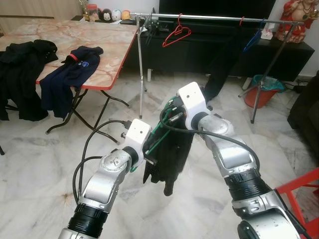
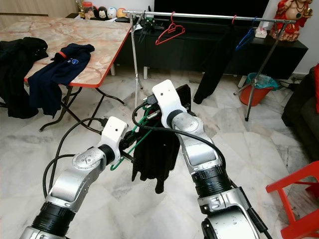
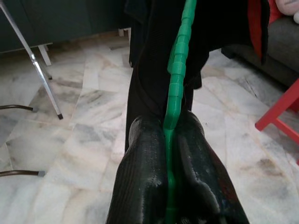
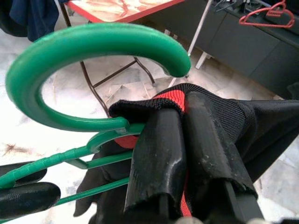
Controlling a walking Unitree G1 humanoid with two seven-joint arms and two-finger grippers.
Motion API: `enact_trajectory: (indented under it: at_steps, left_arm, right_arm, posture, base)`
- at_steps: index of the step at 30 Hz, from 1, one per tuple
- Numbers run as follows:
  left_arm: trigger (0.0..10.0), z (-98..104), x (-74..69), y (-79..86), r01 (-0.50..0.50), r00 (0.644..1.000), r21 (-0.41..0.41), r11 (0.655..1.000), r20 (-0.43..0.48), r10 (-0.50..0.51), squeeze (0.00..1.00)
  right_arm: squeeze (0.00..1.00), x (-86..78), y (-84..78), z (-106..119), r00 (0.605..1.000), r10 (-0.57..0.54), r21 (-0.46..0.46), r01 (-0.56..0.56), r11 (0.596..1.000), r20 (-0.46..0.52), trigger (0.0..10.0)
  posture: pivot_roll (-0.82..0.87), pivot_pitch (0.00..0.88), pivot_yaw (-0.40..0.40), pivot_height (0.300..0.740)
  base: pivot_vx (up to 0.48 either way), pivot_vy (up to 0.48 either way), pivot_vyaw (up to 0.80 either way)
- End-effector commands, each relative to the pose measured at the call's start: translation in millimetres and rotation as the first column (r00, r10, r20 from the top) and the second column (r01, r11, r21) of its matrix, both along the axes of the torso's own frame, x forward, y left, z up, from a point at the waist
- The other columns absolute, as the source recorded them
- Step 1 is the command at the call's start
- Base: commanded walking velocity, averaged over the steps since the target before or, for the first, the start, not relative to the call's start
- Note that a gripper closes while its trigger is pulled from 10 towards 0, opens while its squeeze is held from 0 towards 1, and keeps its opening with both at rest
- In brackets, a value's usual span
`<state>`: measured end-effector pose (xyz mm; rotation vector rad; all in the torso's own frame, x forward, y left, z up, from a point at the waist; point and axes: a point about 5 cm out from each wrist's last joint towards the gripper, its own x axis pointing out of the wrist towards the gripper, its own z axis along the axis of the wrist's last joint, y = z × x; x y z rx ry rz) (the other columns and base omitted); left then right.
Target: Hang hanger
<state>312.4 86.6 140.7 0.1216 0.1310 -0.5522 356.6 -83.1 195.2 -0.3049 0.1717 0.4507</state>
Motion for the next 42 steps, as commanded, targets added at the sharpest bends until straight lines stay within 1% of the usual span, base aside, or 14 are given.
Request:
enact_trajectory:
  at_steps: [1, 2, 3, 15, 19, 24, 26, 31, 32, 33, 35, 40, 41, 42]
  left_arm:
    - [10.0, 29.5, 6.7, -5.7, -0.001, 0.992, -0.083, 0.997, 0.122, 0.011, 0.0]
    - [10.0, 30.9, 6.8, -6.2, 0.003, 0.992, -0.092, 0.996, 0.126, 0.009, 0.0]
    - [10.0, 32.8, 6.8, -6.9, 0.011, 0.992, -0.11, 0.994, 0.129, 0.003, 0.0]
    - [10.0, 37.6, 7.3, -6.5, 0.007, 0.988, -0.159, 0.987, 0.154, 0.017, 0.0]
    - [10.0, 40.5, 8.5, -6.2, -0.004, 0.985, -0.185, 0.983, 0.169, 0.035, 0.0]
    - [10.0, 41.1, 9.1, -6.0, -0.009, 0.984, -0.189, 0.982, 0.172, 0.042, 0.0]
    - [10.0, 41.0, 9.3, -5.7, -0.011, 0.984, -0.188, 0.982, 0.172, 0.044, 0.0]
    - [10.0, 39.9, 10.6, -2.2, -0.026, 0.983, -0.188, 0.982, 0.175, 0.059, 0.0]
    - [10.0, 39.9, 10.6, -2.2, -0.026, 0.983, -0.188, 0.982, 0.175, 0.059, 0.0]
    - [10.0, 39.3, 11.1, -0.9, -0.034, 0.982, -0.188, 0.982, 0.175, 0.067, 0.0]
    - [10.0, 38.9, 11.4, -0.4, -0.038, 0.982, -0.187, 0.982, 0.175, 0.071, 0.0]
    - [10.0, 38.3, 11.6, 0.6, -0.042, 0.982, -0.186, 0.982, 0.175, 0.075, 0.0]
    - [10.0, 38.0, 11.9, 1.9, -0.044, 0.982, -0.185, 0.982, 0.174, 0.077, 0.0]
    - [10.0, 38.0, 11.9, 1.9, -0.044, 0.982, -0.185, 0.982, 0.174, 0.077, 0.0]
  right_arm:
    - [0.0, -8.7, 21.7, -8.9, 0.994, 0.102, -0.001, -0.102, 0.995, -0.05, 10.0]
    - [0.37, -8.6, 21.4, -8.5, 0.994, 0.103, -0.001, -0.103, 0.995, -0.049, 10.0]
    - [1.0, -8.6, 21.1, -8.1, 0.994, 0.103, -0.002, -0.103, 0.995, -0.047, 10.0]
    - [1.0, -11.3, 21.6, -9.2, 0.993, 0.11, -0.005, -0.11, 0.994, -0.053, 10.0]
    - [1.0, -13.3, 24.0, -9.5, 0.992, 0.115, -0.001, -0.115, 0.993, -0.057, 10.0]
    - [1.0, -18.0, 28.0, -10.6, 0.989, 0.132, -0.004, -0.132, 0.991, -0.064, 10.0]
    - [1.0, -20.0, 28.7, -11.4, 0.988, 0.139, -0.02, -0.141, 0.99, -0.066, 10.0]
    - [1.0, -28.3, 23.2, -17.7, 0.983, 0.166, -0.136, -0.175, 0.975, -0.074, 10.0]
    - [1.0, -28.3, 23.2, -17.7, 0.983, 0.166, -0.136, -0.175, 0.975, -0.074, 10.0]
    - [1.0, -34.2, 20.3, -21.1, 0.977, 0.193, -0.175, -0.207, 0.963, -0.089, 10.0]
    - [1.0, -38.4, 17.5, -23.6, 0.972, 0.213, -0.201, -0.23, 0.952, -0.102, 10.0]
    - [1.0, -40.4, 1.7, -24.9, 0.974, 0.199, -0.254, -0.221, 0.942, -0.108, 10.0]
    - [1.0, -40.2, -4.9, -24.5, 0.975, 0.196, -0.278, -0.219, 0.935, -0.108, 10.0]
    - [1.0, -40.2, -4.9, -24.5, 0.975, 0.196, -0.278, -0.219, 0.935, -0.108, 10.0]
  posture:
    - [0.14, 0.0, -0.043, 0.74]
    - [0.14, 0.0, -0.043, 0.74]
    - [0.14, 0.0, -0.044, 0.74]
    - [0.14, 0.0, -0.048, 0.74]
    - [0.14, 0.0, -0.051, 0.74]
    - [0.14, 0.0, -0.053, 0.74]
    - [0.14, 0.0, -0.053, 0.74]
    - [0.14, 0.0, -0.056, 0.74]
    - [0.14, 0.0, -0.056, 0.74]
    - [0.13, 0.0, -0.056, 0.74]
    - [0.13, 0.0, -0.055, 0.74]
    - [0.13, 0.0, -0.054, 0.74]
    - [0.13, 0.0, -0.053, 0.74]
    - [0.13, 0.0, -0.053, 0.74]
  base:
    - [0.0, 0.0, 0.0]
    - [0.0, 0.0, 0.0]
    - [0.0, 0.0, 0.0]
    - [0.0, 0.0, 0.0]
    - [0.0, 0.0, 0.0]
    - [0.0, 0.0, 0.0]
    - [0.0, 0.0, 0.0]
    - [0.0, 0.0, 0.0]
    - [0.0, 0.0, 0.0]
    - [0.0, 0.0, 0.0]
    - [0.0, 0.0, 0.0]
    - [0.0, 0.0, 0.0]
    - [0.0, 0.0, 0.0]
    - [0.0, 0.0, 0.0]
